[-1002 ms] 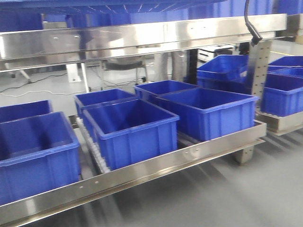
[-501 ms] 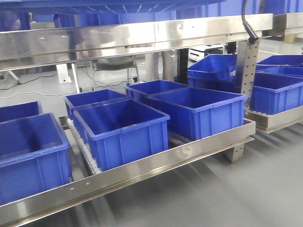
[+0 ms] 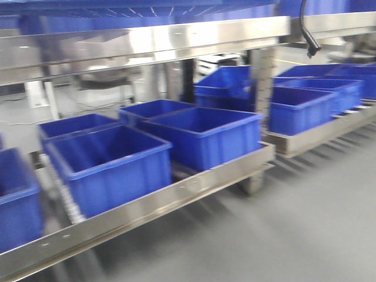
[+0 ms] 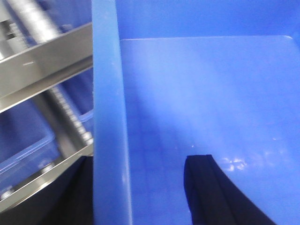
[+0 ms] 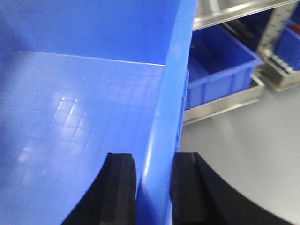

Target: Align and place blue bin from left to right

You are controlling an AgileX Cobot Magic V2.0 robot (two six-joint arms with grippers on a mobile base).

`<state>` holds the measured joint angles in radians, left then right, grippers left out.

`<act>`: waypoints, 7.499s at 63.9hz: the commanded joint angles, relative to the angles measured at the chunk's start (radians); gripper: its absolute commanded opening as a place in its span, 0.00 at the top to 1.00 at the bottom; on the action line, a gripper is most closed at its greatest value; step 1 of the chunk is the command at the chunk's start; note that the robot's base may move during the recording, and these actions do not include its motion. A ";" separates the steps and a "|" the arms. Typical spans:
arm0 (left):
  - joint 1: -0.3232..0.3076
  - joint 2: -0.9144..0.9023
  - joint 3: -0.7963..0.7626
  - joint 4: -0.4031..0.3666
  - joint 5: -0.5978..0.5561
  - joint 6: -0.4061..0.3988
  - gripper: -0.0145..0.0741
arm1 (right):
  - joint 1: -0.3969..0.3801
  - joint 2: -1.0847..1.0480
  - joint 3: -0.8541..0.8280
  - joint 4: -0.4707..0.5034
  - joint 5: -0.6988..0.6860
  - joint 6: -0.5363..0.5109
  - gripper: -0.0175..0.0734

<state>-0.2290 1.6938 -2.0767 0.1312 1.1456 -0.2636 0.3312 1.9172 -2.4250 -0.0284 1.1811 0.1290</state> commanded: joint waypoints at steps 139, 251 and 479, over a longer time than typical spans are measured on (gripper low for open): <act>-0.015 -0.019 -0.019 -0.057 -0.097 0.043 0.85 | 0.006 -0.018 -0.014 0.028 -0.120 -0.033 0.89; -0.013 -0.019 -0.019 -0.051 -0.117 0.043 0.85 | 0.006 -0.018 -0.014 0.028 -0.120 -0.033 0.89; -0.013 -0.019 -0.019 -0.032 -0.121 0.043 0.85 | 0.006 -0.018 -0.014 0.028 -0.120 -0.033 0.89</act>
<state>-0.2290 1.6979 -2.0767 0.1401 1.1181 -0.2575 0.3293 1.9172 -2.4250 -0.0284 1.1813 0.1290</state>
